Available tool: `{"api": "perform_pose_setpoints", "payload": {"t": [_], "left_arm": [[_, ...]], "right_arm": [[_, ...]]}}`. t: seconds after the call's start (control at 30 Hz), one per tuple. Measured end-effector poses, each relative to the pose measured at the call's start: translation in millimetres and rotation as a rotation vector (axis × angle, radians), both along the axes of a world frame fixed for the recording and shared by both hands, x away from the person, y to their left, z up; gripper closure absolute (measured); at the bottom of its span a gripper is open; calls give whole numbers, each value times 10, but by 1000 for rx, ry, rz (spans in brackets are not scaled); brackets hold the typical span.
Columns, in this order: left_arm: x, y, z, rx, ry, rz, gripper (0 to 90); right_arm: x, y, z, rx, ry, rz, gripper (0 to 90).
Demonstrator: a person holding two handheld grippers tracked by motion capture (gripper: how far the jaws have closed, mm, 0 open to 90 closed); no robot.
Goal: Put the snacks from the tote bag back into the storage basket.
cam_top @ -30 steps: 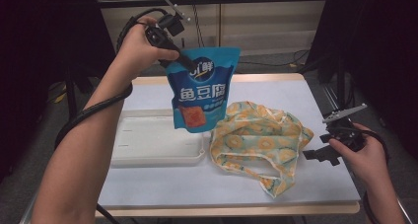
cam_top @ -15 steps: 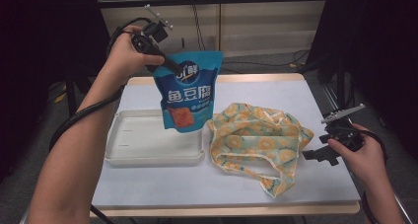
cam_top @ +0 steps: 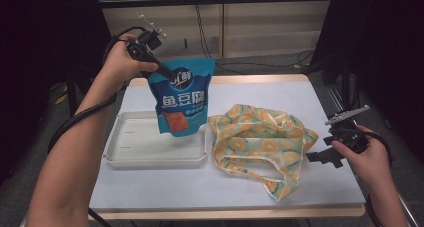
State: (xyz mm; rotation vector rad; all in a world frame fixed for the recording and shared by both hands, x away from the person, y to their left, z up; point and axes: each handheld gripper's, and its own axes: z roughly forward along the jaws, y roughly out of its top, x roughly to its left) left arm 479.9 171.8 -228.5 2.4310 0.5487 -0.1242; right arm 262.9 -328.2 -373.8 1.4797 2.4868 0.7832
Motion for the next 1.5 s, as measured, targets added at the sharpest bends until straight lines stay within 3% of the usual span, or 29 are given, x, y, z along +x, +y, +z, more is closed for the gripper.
{"api": "perform_pose_setpoints", "payload": {"t": [0.13, 0.2, 0.27, 0.37, 0.43, 0.5, 0.57, 0.73, 0.8, 0.9, 0.93, 0.97, 1.03, 1.13, 1.3, 1.5], "left_arm": [[29, 111, -40, -4, 1, 15, 900], [70, 157, -76, 15, -4, -9, 900], [84, 173, -145, -3, 11, 14, 900], [124, 183, -295, 13, 3, -6, 900], [124, 190, -371, 15, 10, 9, 900], [147, 257, -396, -19, 4, -6, 900], [127, 261, -445, -14, -6, -25, 900], [108, 387, -491, -28, 6, 7, 875], [87, 406, -487, -24, 7, 27, 819], [59, 427, -498, 42, 21, 54, 697], [39, 426, -511, 32, 29, 92, 607], [34, 445, -511, 37, 29, 90, 524], [-13, 463, -526, 37, 13, 120, 467], [-87, 496, -563, 53, 20, 167, 298], [-200, 605, -621, 40, 24, 215, 223], [-326, 647, -700, 26, 31, 222, 188]], "right_arm": [[6, 3, -14, -4, 8, -1, 69], [11, 11, -21, -5, 11, -2, 69], [17, 22, -21, -7, 12, -1, 69], [20, 37, -24, -7, 14, -4, 69], [22, 35, -28, -8, 14, 0, 69], [17, 38, -27, -9, 15, -1, 69], [13, 36, -26, -10, 13, 2, 69], [9, 38, -15, -9, 13, 2, 69], [3, 45, -11, -10, 13, 7, 69], [10, 41, -19, -8, 13, 7, 69], [12, 40, -24, -9, 13, 8, 69], [12, 42, -26, -9, 16, 7, 69], [11, 45, -26, -9, 16, 11, 69], [11, 48, -25, -6, 17, 12, 69], [13, 56, -29, -8, 19, 16, 69], [13, 75, -17, -6, 10, 20, 69]]}}
